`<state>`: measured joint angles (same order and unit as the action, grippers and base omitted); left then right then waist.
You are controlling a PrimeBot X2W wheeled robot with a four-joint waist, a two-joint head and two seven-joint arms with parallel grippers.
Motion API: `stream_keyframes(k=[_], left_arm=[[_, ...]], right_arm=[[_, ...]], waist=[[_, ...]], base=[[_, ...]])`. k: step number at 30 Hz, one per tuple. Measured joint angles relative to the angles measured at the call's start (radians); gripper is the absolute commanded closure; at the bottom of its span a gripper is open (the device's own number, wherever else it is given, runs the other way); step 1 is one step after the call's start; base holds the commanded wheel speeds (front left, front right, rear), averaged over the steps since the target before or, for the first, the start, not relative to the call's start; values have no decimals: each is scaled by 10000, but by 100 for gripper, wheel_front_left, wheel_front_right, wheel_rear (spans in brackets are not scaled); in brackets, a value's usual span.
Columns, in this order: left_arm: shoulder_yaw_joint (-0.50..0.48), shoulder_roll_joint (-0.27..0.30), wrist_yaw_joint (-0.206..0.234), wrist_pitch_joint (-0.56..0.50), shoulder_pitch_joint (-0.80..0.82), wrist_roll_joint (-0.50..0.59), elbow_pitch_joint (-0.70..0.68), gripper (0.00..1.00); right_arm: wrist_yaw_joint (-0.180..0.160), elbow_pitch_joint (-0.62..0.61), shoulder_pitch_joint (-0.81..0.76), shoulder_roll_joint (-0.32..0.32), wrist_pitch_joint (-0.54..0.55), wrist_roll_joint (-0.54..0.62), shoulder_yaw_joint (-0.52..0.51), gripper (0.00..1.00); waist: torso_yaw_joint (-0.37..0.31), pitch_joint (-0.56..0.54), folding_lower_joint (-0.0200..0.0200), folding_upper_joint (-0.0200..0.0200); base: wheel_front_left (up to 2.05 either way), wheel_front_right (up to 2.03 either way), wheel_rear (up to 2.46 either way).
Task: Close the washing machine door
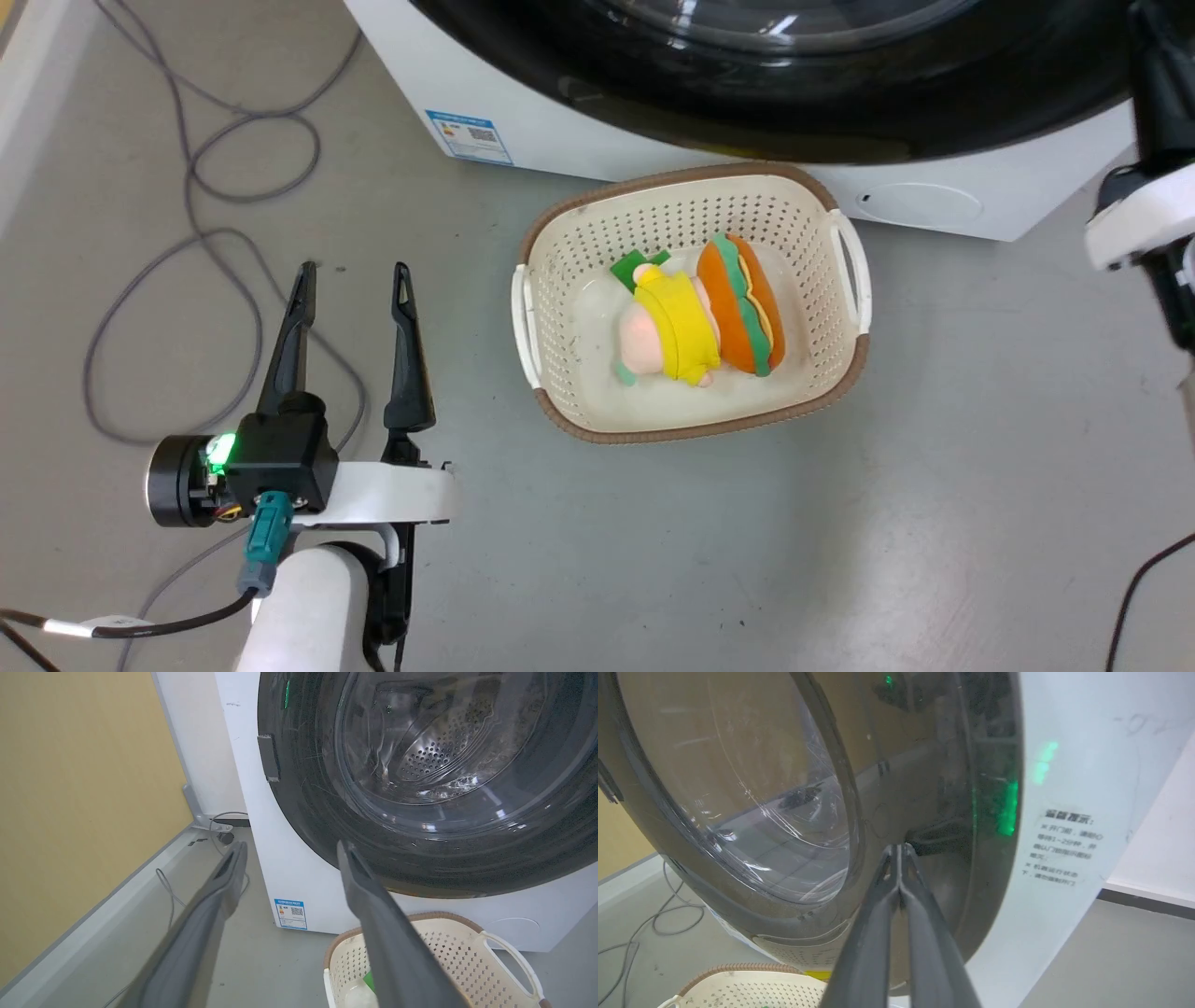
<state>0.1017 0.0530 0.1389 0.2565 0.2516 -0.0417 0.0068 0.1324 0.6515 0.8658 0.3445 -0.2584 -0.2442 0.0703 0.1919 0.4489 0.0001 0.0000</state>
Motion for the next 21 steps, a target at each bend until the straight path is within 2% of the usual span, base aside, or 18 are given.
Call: stream_keyframes(k=[6, 12, 18, 19, 21], left_arm=[[-36, -4, 33, 0, 8, -56, 15, 0], [-203, -6, 79, 0, -8, -56, 96, 0], [-362, -10, 73, 0, -164, -10, 242, 0], [-470, 2, 63, 0, -430, 50, 322, 0], [-523, 23, 36, 0, -600, 52, 397, 0]], right_arm=[[4, 594, 297, 17, 0, 640, -591, 100], [0, 382, 194, -228, 0, 865, -894, 100], [-6, -1055, -953, -441, 0, 1072, -1057, 100], [-6, -2034, -1654, -604, 0, 1250, -1154, 100], [-8, -2667, -2105, -717, -2, 1440, -1177, 100]], waist=[[100, -1, 0, 0], [-23, -235, -1, 0], [-312, -784, 0, 0], [-535, -1154, -1, 0], [-706, -1409, -1, 0]], base=[[0, 0, 0], [0, 0, 0], [0, 0, 0], [0, 0, 0], [0, 0, 0]])
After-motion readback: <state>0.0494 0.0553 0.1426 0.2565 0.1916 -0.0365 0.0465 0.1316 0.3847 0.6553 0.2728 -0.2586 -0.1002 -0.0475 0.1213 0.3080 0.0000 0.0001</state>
